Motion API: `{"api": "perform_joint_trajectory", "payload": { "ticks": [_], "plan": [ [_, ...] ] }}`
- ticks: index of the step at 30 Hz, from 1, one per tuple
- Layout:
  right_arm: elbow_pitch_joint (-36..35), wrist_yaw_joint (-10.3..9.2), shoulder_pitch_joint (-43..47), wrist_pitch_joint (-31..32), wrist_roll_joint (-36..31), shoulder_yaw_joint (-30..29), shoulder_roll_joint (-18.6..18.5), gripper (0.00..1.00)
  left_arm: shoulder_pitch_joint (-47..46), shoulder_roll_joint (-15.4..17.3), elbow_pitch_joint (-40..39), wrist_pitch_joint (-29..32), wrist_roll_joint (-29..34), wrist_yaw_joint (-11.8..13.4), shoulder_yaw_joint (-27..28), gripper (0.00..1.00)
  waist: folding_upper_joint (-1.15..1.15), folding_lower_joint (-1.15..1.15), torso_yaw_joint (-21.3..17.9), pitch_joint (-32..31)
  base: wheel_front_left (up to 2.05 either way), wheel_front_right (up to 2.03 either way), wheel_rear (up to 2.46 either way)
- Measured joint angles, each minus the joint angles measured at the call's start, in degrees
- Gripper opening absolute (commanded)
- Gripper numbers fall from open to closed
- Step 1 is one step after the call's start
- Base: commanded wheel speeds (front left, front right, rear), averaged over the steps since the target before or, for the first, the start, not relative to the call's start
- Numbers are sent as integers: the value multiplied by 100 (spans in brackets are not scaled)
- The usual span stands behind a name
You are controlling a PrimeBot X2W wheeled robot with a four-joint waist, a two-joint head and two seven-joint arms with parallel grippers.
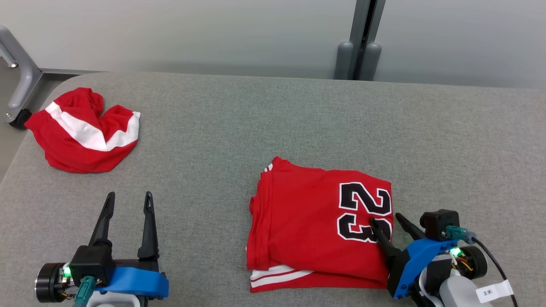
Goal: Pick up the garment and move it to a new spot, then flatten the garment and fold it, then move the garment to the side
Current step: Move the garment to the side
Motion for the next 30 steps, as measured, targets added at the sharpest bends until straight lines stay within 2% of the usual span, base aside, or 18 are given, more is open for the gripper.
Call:
{"api": "perform_joint_trajectory", "payload": {
  "ticks": [13,14,15,16,17,23,30],
  "plan": [
    [576,-1,-202,43,575,524,7,100,-168,-78,87,0,74,-57,-8,100,0,-1,46,125,0,0,0],
    [590,-1,-225,40,603,557,3,86,-189,-82,96,0,74,-59,-1,100,0,-1,48,135,0,0,0],
    [594,-2,-233,33,653,580,2,49,-202,-92,102,0,75,-71,2,100,0,-1,51,144,0,0,0],
    [601,-2,-242,31,709,610,-4,38,-203,-100,110,0,75,-80,4,100,0,-1,52,154,0,0,0],
    [608,-2,-261,13,740,648,-29,1,-203,-114,120,0,76,-85,8,100,0,-1,51,165,0,0,0],
    [612,5,-400,-345,806,619,-212,0,-216,-163,115,0,97,-99,60,100,0,-1,6,258,0,0,0],
    [458,4,-720,-576,701,248,-746,0,-367,-203,-32,-1,180,-101,100,100,0,-1,-228,536,0,0,0]
  ]
}}
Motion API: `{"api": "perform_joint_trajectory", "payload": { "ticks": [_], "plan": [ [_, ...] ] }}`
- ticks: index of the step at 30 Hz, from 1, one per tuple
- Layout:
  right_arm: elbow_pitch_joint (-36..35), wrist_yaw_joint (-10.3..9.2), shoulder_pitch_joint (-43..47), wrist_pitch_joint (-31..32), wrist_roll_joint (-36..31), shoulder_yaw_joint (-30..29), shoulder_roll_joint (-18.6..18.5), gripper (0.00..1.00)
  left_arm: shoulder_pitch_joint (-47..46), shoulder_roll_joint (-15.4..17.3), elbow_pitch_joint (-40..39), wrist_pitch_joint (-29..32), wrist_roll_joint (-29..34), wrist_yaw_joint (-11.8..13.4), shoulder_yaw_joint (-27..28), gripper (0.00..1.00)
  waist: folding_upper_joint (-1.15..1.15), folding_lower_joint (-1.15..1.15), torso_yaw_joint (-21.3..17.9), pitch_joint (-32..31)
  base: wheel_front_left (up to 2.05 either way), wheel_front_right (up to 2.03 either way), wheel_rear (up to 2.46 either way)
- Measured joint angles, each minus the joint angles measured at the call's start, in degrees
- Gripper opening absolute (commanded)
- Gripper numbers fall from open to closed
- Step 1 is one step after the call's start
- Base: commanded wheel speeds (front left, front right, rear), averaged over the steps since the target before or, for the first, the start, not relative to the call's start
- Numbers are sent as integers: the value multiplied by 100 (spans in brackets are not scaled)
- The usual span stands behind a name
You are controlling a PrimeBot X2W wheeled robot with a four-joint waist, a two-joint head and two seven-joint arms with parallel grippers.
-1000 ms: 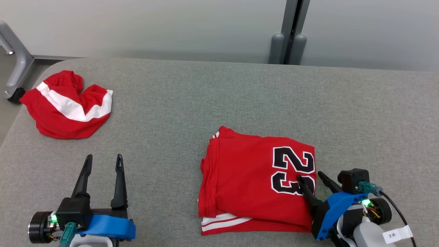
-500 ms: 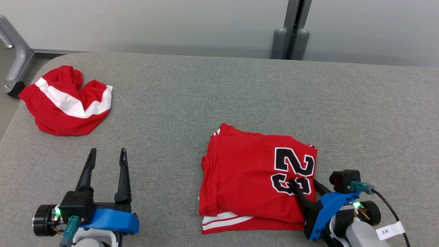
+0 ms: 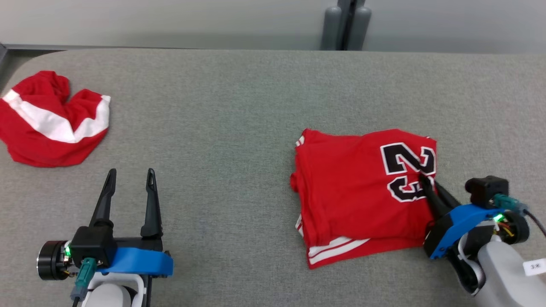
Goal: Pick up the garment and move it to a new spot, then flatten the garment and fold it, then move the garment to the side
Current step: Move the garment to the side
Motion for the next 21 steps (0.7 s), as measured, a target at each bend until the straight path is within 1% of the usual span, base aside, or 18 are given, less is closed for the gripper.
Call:
{"api": "perform_joint_trajectory", "payload": {
  "ticks": [4,9,13,15,21],
  "plan": [
    [-137,0,-121,-29,-43,-246,-323,0,-186,-22,-96,2,44,1,19,100,0,0,-237,309,0,0,0],
    [-349,-2,-223,-62,-57,-556,-603,0,-466,-32,-233,1,119,5,44,100,0,1,-655,744,0,0,0],
    [-490,-3,-268,-144,-58,-834,-698,0,-690,9,-398,0,207,26,116,100,0,1,-999,1013,0,0,0],
    [-534,-3,-271,-188,-58,-950,-727,0,-792,41,-436,1,248,25,132,100,0,1,-1107,1111,0,0,0],
    [-603,-3,-329,-270,-126,-1055,-721,0,-990,115,-520,1,315,16,143,100,0,1,-1212,1264,0,0,0]
  ]
}}
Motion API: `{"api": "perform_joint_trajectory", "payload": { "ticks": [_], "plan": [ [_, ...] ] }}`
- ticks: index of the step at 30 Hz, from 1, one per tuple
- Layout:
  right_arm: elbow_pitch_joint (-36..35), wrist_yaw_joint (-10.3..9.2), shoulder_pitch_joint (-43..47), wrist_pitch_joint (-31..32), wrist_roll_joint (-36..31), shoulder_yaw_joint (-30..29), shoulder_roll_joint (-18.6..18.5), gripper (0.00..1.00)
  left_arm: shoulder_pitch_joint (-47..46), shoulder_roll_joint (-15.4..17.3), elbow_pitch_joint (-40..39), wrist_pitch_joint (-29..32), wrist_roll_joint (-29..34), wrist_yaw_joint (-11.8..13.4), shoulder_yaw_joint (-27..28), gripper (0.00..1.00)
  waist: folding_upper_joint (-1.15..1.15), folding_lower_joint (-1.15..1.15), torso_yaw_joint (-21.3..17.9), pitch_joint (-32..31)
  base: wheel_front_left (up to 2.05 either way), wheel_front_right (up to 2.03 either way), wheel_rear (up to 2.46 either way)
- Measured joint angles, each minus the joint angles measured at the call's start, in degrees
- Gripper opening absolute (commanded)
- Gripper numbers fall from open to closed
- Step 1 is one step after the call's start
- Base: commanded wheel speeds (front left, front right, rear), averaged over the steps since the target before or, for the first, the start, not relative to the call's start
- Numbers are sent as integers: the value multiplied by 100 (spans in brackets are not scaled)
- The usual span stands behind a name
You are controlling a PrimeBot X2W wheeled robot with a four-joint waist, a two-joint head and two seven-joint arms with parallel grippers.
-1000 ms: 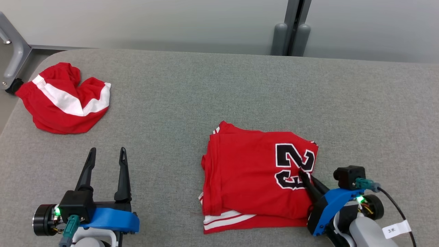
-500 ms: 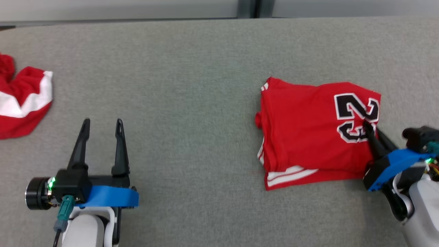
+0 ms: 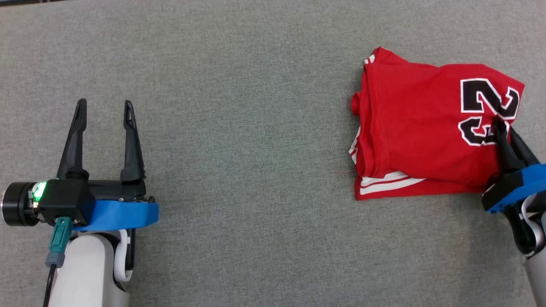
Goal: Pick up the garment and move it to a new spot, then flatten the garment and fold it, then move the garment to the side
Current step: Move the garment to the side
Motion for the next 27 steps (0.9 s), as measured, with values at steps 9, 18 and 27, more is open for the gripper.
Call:
{"api": "perform_joint_trajectory", "payload": {
  "ticks": [9,18,27],
  "plan": [
    [78,0,-1228,181,-187,234,-434,0,-173,41,-151,0,76,-15,-29,100,0,0,82,347,0,0,0],
    [867,0,-2471,285,-201,113,-1322,0,-400,49,-338,0,140,-14,-133,100,0,0,273,833,0,0,0],
    [1397,0,-3056,104,-394,-129,-1797,0,-469,41,-393,0,153,13,-158,100,0,-1,305,1002,0,0,0]
  ]
}}
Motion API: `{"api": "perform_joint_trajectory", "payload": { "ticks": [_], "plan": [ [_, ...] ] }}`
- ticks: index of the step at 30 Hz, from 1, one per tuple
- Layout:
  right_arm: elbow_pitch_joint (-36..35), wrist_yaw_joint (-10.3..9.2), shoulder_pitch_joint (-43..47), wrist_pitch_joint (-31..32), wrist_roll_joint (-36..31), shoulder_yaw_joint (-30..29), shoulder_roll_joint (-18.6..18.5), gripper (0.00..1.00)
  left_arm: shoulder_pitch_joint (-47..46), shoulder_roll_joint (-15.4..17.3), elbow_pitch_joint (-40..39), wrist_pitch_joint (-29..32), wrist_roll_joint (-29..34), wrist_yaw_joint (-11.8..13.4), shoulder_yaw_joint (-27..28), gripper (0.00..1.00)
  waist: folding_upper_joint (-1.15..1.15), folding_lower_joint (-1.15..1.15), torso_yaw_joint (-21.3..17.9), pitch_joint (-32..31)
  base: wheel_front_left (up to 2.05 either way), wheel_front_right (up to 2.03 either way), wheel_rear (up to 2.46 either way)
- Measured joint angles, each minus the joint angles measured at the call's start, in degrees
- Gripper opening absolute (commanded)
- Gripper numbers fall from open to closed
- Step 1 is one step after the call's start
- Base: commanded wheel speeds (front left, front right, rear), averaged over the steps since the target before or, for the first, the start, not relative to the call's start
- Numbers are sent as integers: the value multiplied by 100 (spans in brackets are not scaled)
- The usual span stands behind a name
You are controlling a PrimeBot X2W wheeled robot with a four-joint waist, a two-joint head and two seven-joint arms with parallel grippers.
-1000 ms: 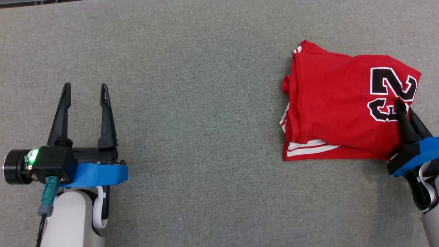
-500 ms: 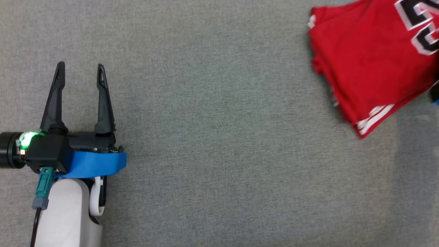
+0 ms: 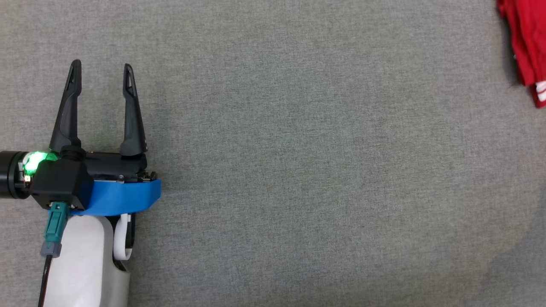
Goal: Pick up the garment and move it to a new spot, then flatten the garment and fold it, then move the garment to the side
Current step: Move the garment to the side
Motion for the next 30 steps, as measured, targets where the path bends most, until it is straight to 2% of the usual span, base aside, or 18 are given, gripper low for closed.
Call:
{"api": "perform_joint_trajectory", "payload": {
  "ticks": [6,7,8,9,20,25,30],
  "plan": [
    [227,0,-164,99,-151,-16,-31,0,-30,-2,1,0,-14,5,-5,100,0,0,-34,36,0,0,0],
    [287,0,-192,134,-181,-22,-32,3,-31,-5,3,0,-14,5,-11,100,0,0,-32,45,0,0,0],
    [328,0,-211,147,-198,-30,-32,36,-40,-11,3,0,-14,5,-18,100,0,0,-28,55,0,0,0],
    [353,0,-223,146,-220,-41,-32,100,-54,-14,7,0,-18,4,-22,100,0,0,-21,62,0,0,0],
    [567,0,-298,-411,-543,-145,62,100,18,-35,118,0,-103,23,49,100,0,0,46,-280,0,0,0],
    [464,0,-150,-683,-655,-3,436,100,290,-73,162,0,-169,32,145,100,0,0,73,-655,0,0,0],
    [23,0,238,-794,-673,235,901,100,619,-122,201,0,-221,47,214,100,0,-1,150,-1130,0,0,0]
  ]
}}
